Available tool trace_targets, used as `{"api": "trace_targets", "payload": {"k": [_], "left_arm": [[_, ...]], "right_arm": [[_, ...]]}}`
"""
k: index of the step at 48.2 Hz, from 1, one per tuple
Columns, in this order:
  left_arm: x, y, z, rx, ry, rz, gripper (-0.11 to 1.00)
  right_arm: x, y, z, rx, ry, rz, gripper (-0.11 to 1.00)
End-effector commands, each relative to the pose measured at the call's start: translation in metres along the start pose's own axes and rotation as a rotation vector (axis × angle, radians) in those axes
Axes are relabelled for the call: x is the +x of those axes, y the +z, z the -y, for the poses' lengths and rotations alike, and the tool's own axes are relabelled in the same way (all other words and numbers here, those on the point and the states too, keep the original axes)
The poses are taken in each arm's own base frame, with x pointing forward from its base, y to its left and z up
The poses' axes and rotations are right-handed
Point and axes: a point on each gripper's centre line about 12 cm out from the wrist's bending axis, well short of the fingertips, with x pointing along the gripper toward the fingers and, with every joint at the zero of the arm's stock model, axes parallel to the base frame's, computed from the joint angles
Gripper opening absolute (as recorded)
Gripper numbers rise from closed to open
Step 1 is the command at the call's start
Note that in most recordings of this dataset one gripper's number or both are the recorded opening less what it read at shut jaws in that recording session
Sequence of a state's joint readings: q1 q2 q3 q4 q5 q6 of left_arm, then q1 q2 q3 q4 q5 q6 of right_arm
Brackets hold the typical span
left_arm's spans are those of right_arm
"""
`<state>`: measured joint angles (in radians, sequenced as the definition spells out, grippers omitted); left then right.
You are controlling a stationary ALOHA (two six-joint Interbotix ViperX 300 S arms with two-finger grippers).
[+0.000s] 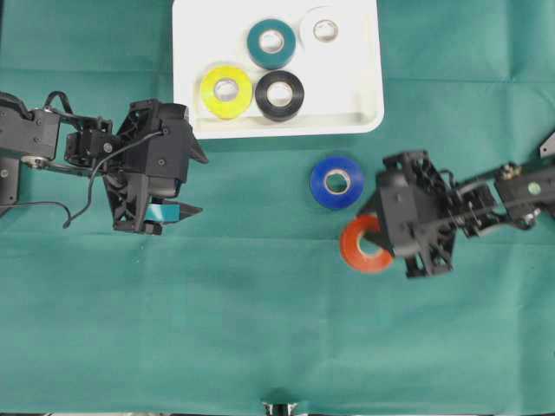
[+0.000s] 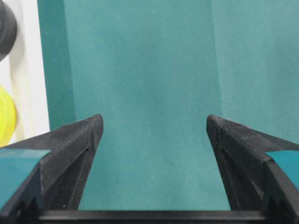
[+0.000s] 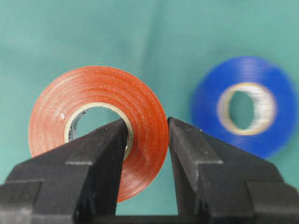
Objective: Put the tape alternately from left to right into the white case.
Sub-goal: 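Carry the orange roll into the tray's right side and release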
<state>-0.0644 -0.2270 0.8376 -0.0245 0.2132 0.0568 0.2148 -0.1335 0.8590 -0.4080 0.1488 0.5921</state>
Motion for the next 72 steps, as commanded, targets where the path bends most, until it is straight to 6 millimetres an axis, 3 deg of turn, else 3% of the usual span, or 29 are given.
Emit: {"api": "trace_targets", "payload": {"k": [1,28,45,58,72], "left_arm": [[-0.003,0.006,0.002,0.002,-0.003,0.029,0.91],[-0.003,0.008,0.004,0.006,-0.007,0.043,0.91],[-0.004,0.009,0.004,0.006,-0.007,0.045,0.91],[-0.004,0.009,0.004,0.007,-0.006,0.052,0.91],[-0.003,0.009,0.004,0.006,-0.006,0.052,0.91]], "right_arm": [[-0.007,0.020,0.011,0.031,-0.021,0.054,0.01],[-0.017,0.038,0.103,0.203,-0.218,0.094,0.01],[-0.028,0.034,0.154,0.310,-0.318,0.117,0.01],[-0.029,0.030,0.177,0.359,-0.353,0.138,0.01],[-0.024,0.029,0.181,0.365,-0.353,0.134,0.01]]}}
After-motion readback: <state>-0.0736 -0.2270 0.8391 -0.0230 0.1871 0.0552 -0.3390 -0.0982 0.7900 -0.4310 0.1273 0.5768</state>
